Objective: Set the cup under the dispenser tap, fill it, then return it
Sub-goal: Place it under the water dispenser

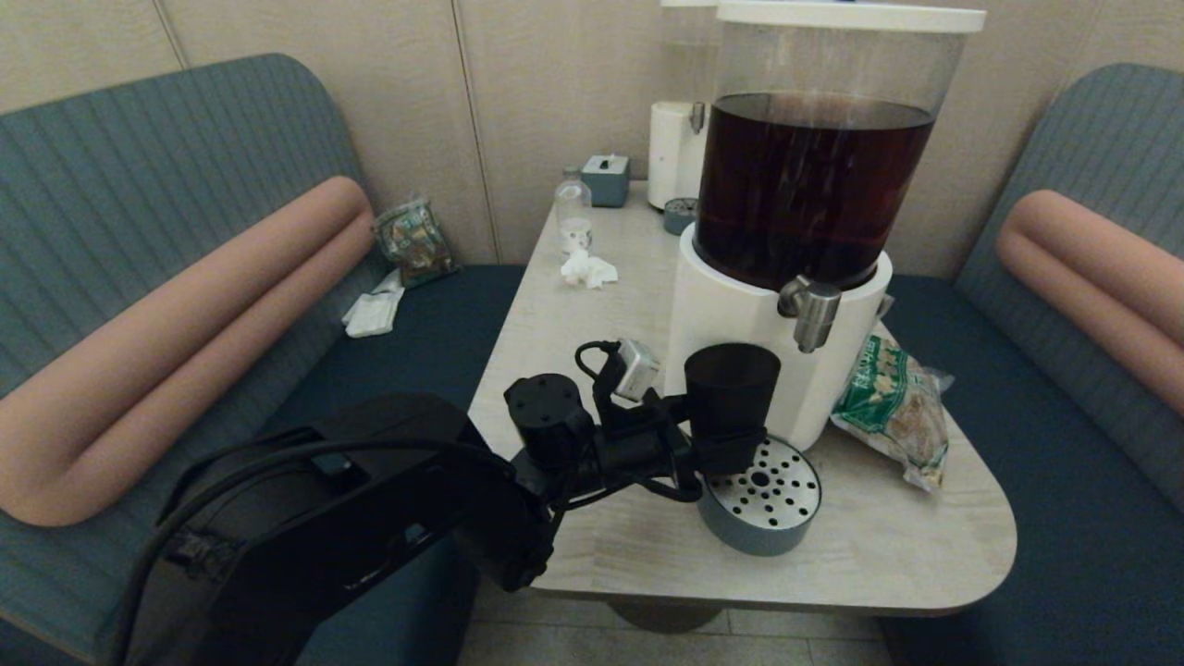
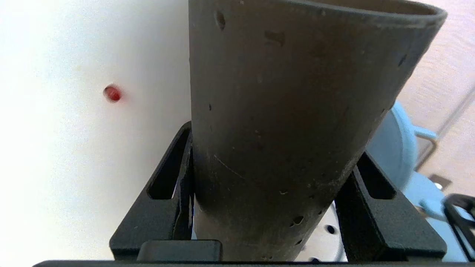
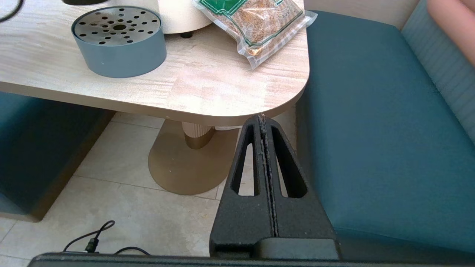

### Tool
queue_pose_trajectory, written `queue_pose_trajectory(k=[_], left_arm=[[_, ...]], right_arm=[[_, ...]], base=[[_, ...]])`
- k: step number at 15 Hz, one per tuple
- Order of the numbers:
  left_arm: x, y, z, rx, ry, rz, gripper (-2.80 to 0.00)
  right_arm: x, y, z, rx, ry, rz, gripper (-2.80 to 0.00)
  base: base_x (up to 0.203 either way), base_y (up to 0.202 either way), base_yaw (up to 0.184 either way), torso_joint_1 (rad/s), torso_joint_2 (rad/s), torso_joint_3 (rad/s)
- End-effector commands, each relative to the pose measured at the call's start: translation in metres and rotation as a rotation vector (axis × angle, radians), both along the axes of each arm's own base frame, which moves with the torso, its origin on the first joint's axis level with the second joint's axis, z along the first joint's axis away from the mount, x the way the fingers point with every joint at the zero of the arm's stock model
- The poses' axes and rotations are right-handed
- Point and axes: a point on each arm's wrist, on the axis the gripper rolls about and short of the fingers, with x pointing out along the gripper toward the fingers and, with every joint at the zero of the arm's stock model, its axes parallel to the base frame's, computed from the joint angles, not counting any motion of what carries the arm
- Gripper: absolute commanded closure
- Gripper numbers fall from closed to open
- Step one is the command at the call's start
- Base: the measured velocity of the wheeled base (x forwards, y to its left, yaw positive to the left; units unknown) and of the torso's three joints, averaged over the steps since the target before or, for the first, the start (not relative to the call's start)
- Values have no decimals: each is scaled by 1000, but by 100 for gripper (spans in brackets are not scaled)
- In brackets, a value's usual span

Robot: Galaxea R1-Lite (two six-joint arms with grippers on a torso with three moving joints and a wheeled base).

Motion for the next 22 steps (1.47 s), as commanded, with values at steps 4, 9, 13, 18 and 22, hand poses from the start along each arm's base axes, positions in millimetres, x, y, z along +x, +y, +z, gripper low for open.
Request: queue_pose_trajectory(k=[4,9,13,18,22], left_arm=[[-3,-19,-16,-2,6,-34,0],[-2,-31,-17,-18,-13,-48,0],[-4,-35,-20,-20,-7,-44,0],[-3,-37,-24,-18,-6,-47,0],[-2,-38,-25,-21,-8,-46,0]], right_arm=[[0,0,0,-1,1,1,0],[0,0,0,-1,1,1,0],[0,0,0,-1,0,1,0],[0,0,0,-1,-1,1,0],[0,0,0,-1,1,1,0]], base=[[0,0,0,0,0,0],[0,0,0,0,0,0],[0,0,0,0,0,0],[0,0,0,0,0,0],[0,0,0,0,0,0]])
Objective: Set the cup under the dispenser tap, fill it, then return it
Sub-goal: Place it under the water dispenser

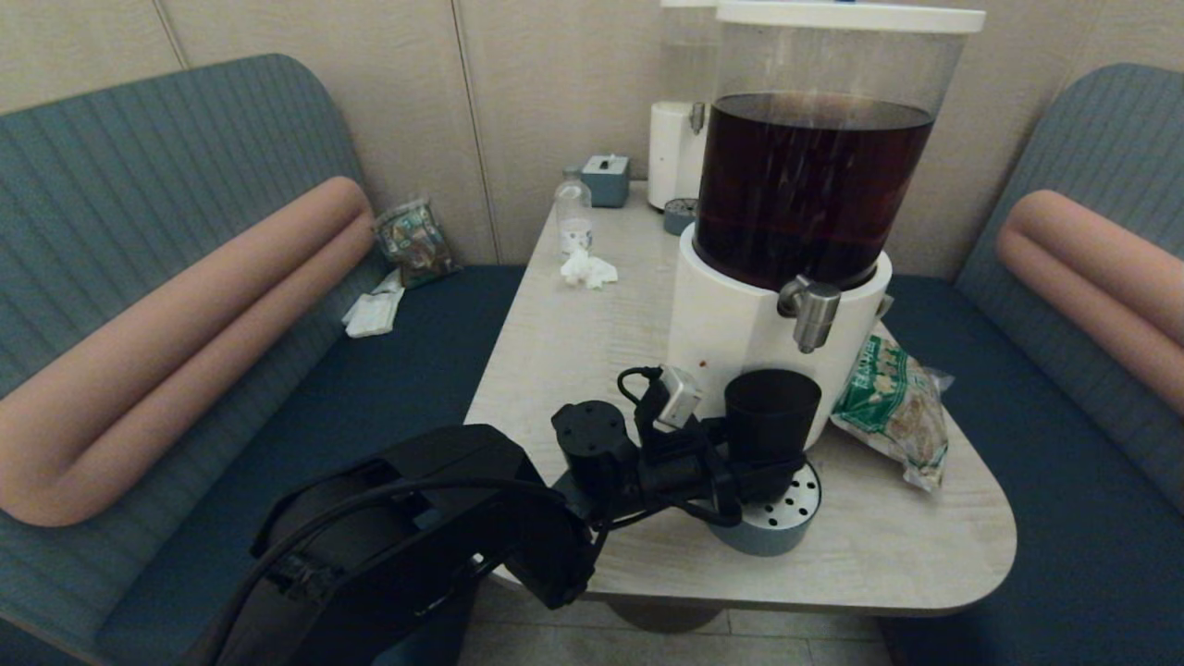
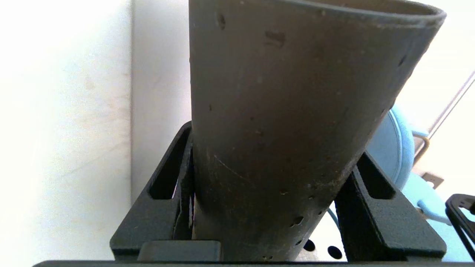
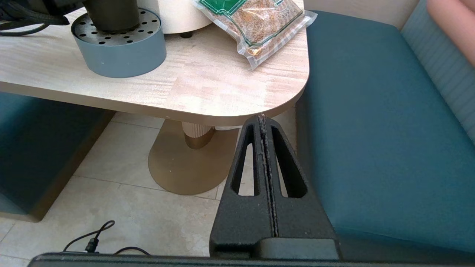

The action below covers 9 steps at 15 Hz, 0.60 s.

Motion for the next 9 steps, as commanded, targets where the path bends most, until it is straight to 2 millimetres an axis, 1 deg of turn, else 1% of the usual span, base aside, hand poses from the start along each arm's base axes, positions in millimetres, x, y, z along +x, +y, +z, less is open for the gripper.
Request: queue_pose_trajectory(k=[1,9], left_arm=[[1,-1,-2,-3,-3,-3,0],[1,-1,-6,1,3,-3,0]], right_arm=[[0,0,0,0,1,1,0],[0,0,0,0,1,1,0]], base=[[0,0,0,0,0,0],[0,0,0,0,0,0]])
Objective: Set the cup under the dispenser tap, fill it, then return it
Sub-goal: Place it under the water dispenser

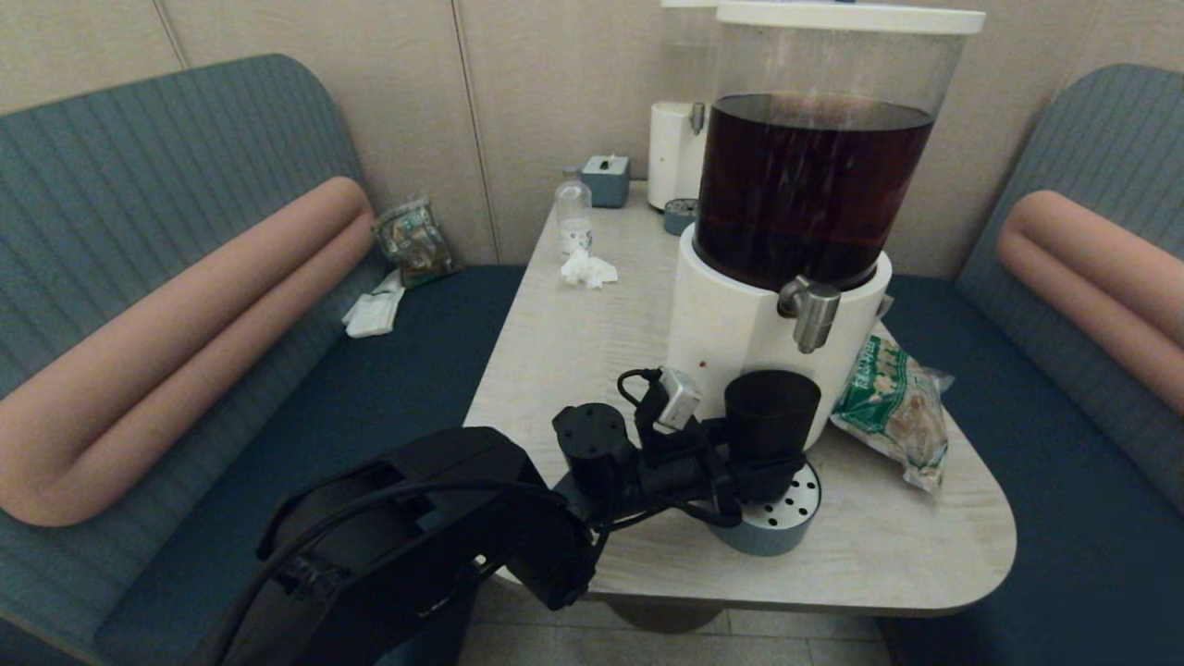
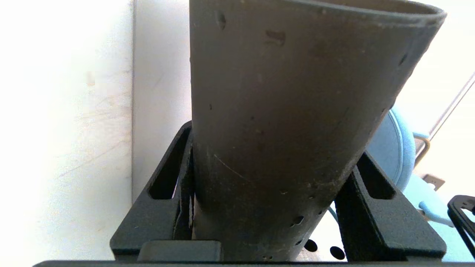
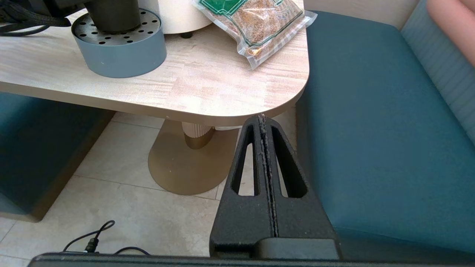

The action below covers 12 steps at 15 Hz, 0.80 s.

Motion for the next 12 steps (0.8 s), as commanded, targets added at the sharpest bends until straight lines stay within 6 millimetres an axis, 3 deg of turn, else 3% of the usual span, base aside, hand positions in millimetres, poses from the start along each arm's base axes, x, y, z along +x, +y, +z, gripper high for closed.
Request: queue_pose_trajectory(k=[1,2,12], left_arm=[[0,0,-1,-1,-1,-4,0],[0,0,-1,-1,0,-2,-280],[-2,2,5,-4,-9,1,-280]], right_arm=[[0,0,0,0,1,1,0],[0,0,0,0,1,1,0],[0,0,0,0,1,1,0]], base=[[0,0,0,0,0,0],[0,0,0,0,0,0],[0,0,0,0,0,0]])
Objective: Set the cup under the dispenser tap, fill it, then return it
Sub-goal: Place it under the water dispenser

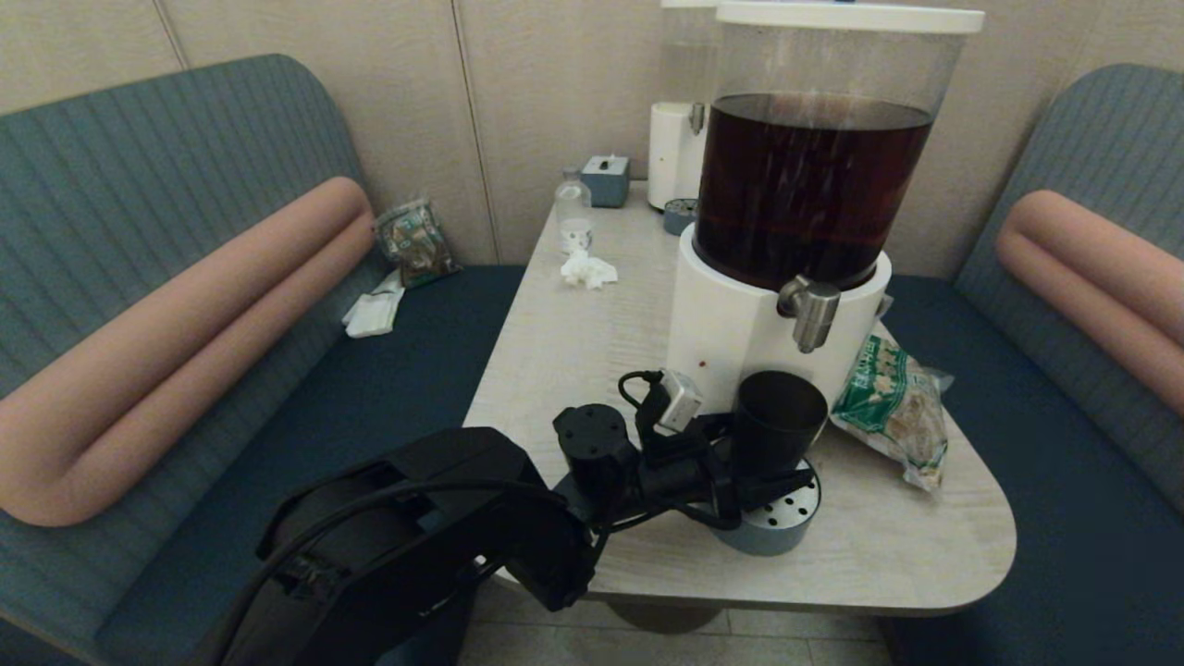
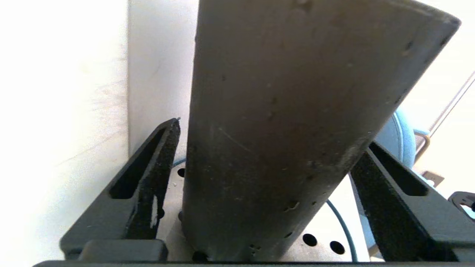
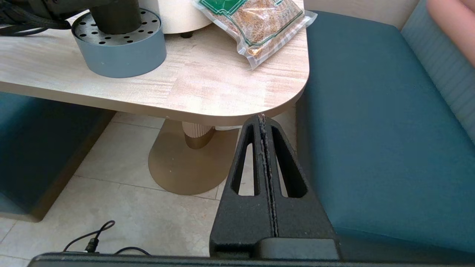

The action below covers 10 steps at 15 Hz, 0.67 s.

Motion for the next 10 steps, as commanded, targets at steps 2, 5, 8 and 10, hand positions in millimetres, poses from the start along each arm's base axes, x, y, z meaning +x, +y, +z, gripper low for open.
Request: queue_pose_trajectory(k=[2,5,8,10], left_arm=[[-3,2,8,-9,-7,-5,-280],[-4,3,10,-8,-6,-5,-280],[-6,5,8,3,4,-4,-280],[-9,5,6,9,12,-5,-280]], right_arm=[[0,0,0,-1,0,1,0],[0,0,0,-1,1,1,0],[0,0,0,-1,1,1,0],[0,0,0,-1,1,1,0]], base=[[0,0,0,0,0,0],[0,0,0,0,0,0],[0,0,0,0,0,0],[0,0,0,0,0,0]])
